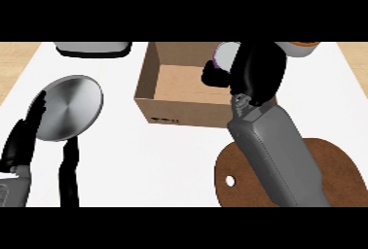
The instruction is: Pick the can from the cutting board and place it in the cardboard box
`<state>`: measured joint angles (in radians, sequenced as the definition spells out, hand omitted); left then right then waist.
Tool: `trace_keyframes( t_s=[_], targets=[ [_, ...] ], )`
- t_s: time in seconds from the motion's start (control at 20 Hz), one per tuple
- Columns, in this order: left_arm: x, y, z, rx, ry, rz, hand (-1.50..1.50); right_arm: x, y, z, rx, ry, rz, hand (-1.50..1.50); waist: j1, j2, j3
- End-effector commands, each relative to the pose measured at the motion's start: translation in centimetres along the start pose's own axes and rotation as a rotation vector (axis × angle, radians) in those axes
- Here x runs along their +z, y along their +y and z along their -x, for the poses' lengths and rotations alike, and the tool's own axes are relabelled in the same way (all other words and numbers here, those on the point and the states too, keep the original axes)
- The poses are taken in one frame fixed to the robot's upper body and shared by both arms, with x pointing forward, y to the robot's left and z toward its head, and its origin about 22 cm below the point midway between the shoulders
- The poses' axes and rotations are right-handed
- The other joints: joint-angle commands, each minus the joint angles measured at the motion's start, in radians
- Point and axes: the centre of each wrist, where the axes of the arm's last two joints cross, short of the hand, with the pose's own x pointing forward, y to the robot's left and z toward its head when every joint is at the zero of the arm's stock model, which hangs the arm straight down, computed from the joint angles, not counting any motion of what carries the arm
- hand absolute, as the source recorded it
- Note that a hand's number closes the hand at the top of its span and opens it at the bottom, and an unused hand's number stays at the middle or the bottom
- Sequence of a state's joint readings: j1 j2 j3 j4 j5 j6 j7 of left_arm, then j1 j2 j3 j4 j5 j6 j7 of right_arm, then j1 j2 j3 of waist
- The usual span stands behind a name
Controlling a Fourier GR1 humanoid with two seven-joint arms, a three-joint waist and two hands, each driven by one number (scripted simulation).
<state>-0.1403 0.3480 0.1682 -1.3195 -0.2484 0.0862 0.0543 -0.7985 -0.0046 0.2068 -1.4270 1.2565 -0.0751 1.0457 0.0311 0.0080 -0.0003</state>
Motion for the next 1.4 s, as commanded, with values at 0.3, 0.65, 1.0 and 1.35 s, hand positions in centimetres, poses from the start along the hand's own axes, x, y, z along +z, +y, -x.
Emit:
trace_keyframes(
  t_s=[0.3, 0.65, 1.0, 1.35],
  targets=[
    [-0.2, -0.7, -2.0, 0.009, -0.002, 0.02, 0.0, -5.5, 5.9, -1.3, -0.09, 0.13, -0.026, 1.5, 0.016, 0.004, 0.001],
    [0.9, -0.4, -1.0, 0.008, -0.015, 0.026, 0.0, -8.6, 8.4, 1.0, -0.053, 0.24, -0.024, 1.5, 0.031, 0.01, 0.001],
    [-1.1, -1.0, -2.3, 0.007, -0.045, 0.027, 0.0, -9.0, 10.2, 3.2, -0.185, 0.362, -0.111, -1.5, 0.041, 0.026, 0.001],
    [0.2, -1.0, -1.0, -0.005, -0.036, 0.032, 0.0, -10.1, 9.3, 3.2, -0.287, 0.228, 0.064, -1.5, 0.038, 0.018, 0.001]
  ],
)
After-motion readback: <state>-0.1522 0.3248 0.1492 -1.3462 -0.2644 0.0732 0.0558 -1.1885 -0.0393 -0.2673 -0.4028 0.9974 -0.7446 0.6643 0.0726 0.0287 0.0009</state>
